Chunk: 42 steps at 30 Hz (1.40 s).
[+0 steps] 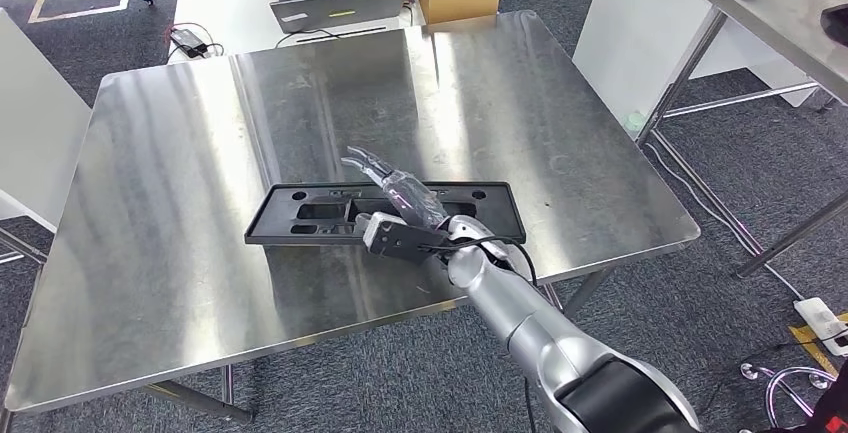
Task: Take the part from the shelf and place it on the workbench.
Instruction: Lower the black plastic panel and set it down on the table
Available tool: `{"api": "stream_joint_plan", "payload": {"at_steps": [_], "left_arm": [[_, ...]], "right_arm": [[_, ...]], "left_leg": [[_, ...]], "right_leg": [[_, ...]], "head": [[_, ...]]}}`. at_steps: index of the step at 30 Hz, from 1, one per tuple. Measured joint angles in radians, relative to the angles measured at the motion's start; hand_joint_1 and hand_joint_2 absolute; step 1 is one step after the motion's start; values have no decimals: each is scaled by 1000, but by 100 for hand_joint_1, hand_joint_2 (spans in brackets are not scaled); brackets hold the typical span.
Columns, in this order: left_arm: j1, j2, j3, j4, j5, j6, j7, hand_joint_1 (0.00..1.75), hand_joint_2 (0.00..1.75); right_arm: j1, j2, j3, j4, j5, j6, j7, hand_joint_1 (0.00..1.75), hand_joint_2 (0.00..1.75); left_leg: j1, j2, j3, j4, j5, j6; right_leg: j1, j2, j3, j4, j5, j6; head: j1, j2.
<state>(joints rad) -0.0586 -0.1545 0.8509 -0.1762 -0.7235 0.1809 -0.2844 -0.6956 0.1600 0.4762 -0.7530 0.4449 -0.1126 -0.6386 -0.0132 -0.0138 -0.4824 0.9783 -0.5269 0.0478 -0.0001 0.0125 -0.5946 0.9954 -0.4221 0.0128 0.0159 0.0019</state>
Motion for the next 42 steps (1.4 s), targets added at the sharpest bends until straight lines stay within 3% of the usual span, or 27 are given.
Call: {"api": "stream_joint_plan", "payload": {"at_steps": [5,15,18,22,24,34,42], "left_arm": [[0,1,12,0,0,3,1,0,0],[0,1,17,0,0,4,1,0,0],[0,1,20,0,1,19,1,0,0],[1,1,25,0,1,35,-3,0,0],[1,1,26,0,1,37,-5,0,0],[1,5,37,0,0,22,-22,0,0],[2,20,39,0,-6,10,-49,0,0]], "right_arm": [[34,-8,1,-109,-108,31,-11,0,0],[50,-14,2,-168,-136,42,-14,0,0],[88,-19,-4,-255,-283,109,-13,0,0],[157,-31,-36,-396,-597,312,41,0,0],[185,-39,-51,-450,-665,363,54,0,0],[247,-62,-73,-552,-744,436,56,0,0],[417,-87,-84,-727,-756,482,-16,0,0]], "left_leg": [[0,0,0,0,0,0],[0,0,0,0,0,0],[0,0,0,0,0,-1],[0,0,0,0,-1,-1],[0,0,-1,0,-1,-1],[0,0,0,0,-2,-2],[0,0,-1,0,-2,-3]], "right_leg": [[0,0,0,0,0,0],[0,0,0,0,0,0],[0,0,0,0,0,0],[0,0,0,0,0,0],[0,0,0,0,0,0],[0,0,0,0,0,0],[0,0,0,0,-1,0]], "head": [[0,0],[0,0],[0,0],[0,0],[0,0],[0,0],[0,0]]}}
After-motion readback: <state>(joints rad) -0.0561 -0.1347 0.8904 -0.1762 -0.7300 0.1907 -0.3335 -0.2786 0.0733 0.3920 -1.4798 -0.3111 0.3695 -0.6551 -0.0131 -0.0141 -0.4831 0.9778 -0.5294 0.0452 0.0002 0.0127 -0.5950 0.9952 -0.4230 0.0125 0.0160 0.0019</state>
